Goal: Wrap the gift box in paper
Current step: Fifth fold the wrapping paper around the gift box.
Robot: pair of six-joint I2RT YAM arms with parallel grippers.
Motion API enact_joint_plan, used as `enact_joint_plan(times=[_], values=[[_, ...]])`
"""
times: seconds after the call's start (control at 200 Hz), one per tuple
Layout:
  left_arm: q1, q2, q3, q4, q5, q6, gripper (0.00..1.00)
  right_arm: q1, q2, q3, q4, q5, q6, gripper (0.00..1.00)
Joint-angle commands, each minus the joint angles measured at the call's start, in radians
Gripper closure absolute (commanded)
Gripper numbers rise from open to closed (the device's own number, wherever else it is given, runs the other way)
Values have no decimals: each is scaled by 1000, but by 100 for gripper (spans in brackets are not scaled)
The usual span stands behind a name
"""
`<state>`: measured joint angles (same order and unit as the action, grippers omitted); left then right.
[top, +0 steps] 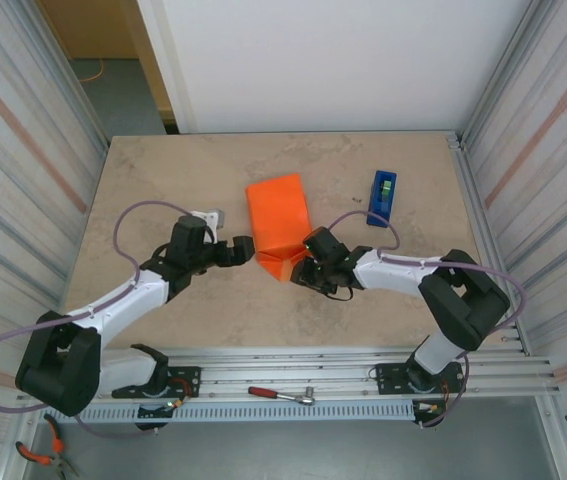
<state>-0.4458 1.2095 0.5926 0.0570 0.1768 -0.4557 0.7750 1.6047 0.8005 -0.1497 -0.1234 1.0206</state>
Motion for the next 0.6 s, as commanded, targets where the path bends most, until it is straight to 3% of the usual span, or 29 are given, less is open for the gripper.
enact_joint_plan(times=[0.0,0.256,0.596], values=[[-14,-20,-19,15,-33,26,1,9,26,28,-1,22,12,58],[-30,-13,-31,43,-47,37,1,1,61,72,-7,17,-5,65],[-38,4,-31,60,-39,42,1,-12,86,83,-13,17,3,67]])
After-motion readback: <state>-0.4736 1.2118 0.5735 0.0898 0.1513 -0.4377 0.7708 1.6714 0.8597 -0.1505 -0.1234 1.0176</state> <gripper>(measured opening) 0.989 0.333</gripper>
